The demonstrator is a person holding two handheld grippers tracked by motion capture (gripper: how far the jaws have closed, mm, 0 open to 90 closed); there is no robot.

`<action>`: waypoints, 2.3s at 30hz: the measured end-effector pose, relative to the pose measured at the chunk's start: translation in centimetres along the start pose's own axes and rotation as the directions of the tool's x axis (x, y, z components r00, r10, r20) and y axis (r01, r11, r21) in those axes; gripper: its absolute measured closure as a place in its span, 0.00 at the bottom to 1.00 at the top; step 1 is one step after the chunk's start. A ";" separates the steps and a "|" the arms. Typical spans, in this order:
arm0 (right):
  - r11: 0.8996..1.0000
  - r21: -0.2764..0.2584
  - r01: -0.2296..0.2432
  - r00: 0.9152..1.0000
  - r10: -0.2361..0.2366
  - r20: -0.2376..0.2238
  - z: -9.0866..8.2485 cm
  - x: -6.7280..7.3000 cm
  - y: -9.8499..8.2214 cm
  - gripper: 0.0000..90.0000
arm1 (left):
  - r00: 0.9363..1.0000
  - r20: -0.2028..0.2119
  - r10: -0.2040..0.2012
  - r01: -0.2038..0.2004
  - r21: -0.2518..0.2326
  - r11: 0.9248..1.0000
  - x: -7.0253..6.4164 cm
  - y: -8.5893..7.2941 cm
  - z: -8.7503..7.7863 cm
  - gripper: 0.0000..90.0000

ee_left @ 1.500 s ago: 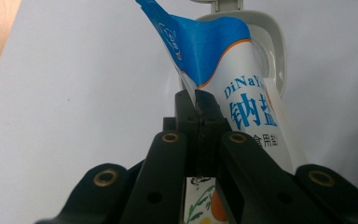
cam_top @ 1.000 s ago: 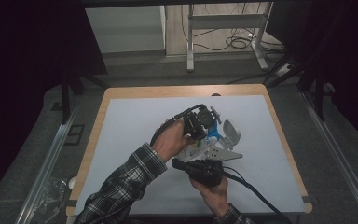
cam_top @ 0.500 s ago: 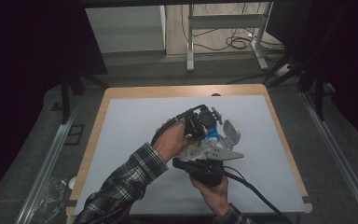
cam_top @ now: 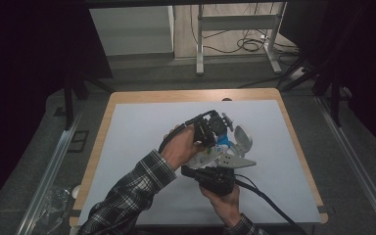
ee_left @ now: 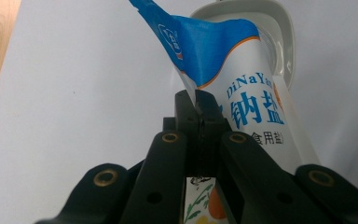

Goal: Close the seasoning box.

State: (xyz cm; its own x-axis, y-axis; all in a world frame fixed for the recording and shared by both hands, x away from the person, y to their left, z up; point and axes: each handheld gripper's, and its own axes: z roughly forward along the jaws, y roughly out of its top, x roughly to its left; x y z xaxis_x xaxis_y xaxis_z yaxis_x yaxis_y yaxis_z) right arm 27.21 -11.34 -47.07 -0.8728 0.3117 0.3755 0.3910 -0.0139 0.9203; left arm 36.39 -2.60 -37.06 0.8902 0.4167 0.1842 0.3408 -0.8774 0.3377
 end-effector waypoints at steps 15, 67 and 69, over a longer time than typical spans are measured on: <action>1.000 0.001 -0.001 1.000 0.001 -0.001 0.0 0.1 0.1 1.00 | 1.000 0.005 -0.003 0.003 0.002 1.000 0.0 -0.1 0.2 1.00; 1.000 -0.007 0.007 1.000 -0.007 0.003 -0.2 0.0 0.2 1.00 | 1.000 0.010 -0.004 0.004 0.030 1.000 0.0 0.1 0.8 1.00; 1.000 -0.009 0.004 1.000 -0.004 0.002 -0.2 0.1 0.2 1.00 | 1.000 0.010 -0.004 0.004 0.032 0.999 0.0 0.1 0.8 1.00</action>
State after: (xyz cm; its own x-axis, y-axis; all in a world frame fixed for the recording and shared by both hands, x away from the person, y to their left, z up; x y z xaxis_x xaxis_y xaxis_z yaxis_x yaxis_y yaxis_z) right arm 27.19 -11.49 -46.79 -0.8737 0.3137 0.3718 0.3850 -0.0214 0.9227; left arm 36.62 -2.85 -37.76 0.8918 0.4179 0.1733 0.3537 -0.8829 0.3089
